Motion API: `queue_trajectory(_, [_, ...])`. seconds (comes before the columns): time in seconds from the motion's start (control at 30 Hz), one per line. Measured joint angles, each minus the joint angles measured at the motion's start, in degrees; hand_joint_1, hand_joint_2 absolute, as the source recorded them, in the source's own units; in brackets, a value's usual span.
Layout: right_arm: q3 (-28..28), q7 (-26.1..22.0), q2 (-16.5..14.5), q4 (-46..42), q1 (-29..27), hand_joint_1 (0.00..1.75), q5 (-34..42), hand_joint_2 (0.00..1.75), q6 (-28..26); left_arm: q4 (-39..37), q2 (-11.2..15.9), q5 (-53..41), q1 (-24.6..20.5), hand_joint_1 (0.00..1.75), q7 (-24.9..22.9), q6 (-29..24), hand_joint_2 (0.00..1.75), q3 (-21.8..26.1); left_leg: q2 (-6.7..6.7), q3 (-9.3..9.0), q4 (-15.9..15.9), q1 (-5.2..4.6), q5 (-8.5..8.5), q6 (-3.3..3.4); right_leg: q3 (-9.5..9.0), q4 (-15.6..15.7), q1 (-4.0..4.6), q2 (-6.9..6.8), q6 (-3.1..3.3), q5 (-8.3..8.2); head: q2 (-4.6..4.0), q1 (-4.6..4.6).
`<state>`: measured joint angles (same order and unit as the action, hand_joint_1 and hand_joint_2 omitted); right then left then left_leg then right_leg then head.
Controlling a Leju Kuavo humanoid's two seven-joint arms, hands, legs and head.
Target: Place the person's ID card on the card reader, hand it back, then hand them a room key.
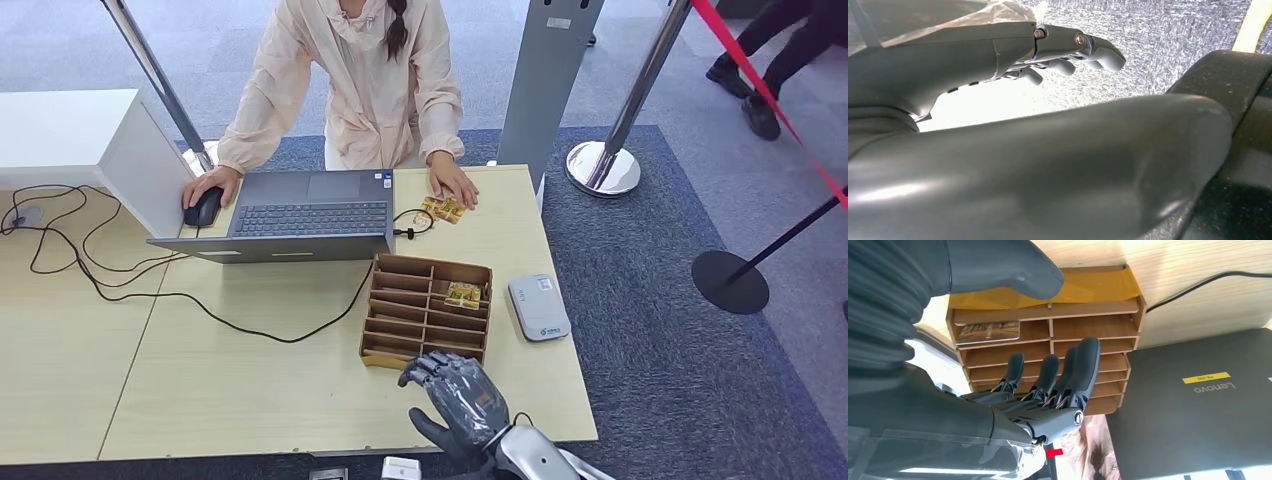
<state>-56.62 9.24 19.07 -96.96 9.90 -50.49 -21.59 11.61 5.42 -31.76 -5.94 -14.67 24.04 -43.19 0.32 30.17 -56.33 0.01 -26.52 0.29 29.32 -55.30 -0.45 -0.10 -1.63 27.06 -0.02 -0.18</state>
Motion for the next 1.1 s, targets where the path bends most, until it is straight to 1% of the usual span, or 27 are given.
queue_trajectory(0.53, [-1.02,-0.10,-2.42,2.80,0.41,1.10,-1.70,1.75,-4.33,0.00,0.07,0.00,0.00,0.00,-0.05,0.08,0.00,0.00,0.00,0.00,0.00,0.00,0.00,0.00,0.00,0.00,0.00,0.00,0.00,0.00,-0.01,0.01])
queue_trajectory(0.6, [-1.02,0.11,-2.51,3.03,0.41,1.08,-1.79,1.75,-4.74,0.00,0.08,0.00,0.00,0.00,-0.06,0.09,0.00,0.00,0.00,0.00,0.00,0.00,0.00,0.00,0.00,0.00,0.00,0.00,0.00,0.00,-0.01,-0.01])
queue_trajectory(0.8, [-0.92,0.55,-2.83,3.63,0.42,0.95,-1.99,1.75,-5.27,0.00,0.09,0.00,0.00,0.00,-0.15,0.09,0.00,0.00,0.00,0.00,0.00,0.00,0.00,0.00,0.00,0.00,0.00,0.00,0.00,0.00,-0.01,0.00])
queue_trajectory(0.97, [-0.86,1.34,-2.99,4.32,0.44,0.74,-2.12,1.75,-5.27,0.00,0.09,0.00,-0.01,0.00,-0.26,0.07,0.00,0.00,0.00,0.00,0.00,0.00,0.00,0.00,0.00,0.00,0.00,0.00,0.00,0.00,0.00,-0.01])
queue_trajectory(1.03, [-0.83,1.63,-3.07,4.58,0.45,0.70,-2.19,1.75,-5.26,0.00,0.09,0.00,-0.01,0.00,-0.35,0.05,0.00,0.00,0.00,0.00,0.00,0.00,0.00,0.00,0.00,0.00,0.00,0.00,0.00,0.00,0.00,-0.01])
queue_trajectory(1.1, [-0.79,1.99,-3.14,4.78,0.45,0.70,-2.33,1.75,-5.25,0.00,0.08,0.00,-0.01,0.00,-0.46,0.04,0.00,0.00,0.00,0.00,0.00,0.00,0.00,0.00,0.00,0.00,0.00,0.00,0.00,0.00,0.00,0.00])
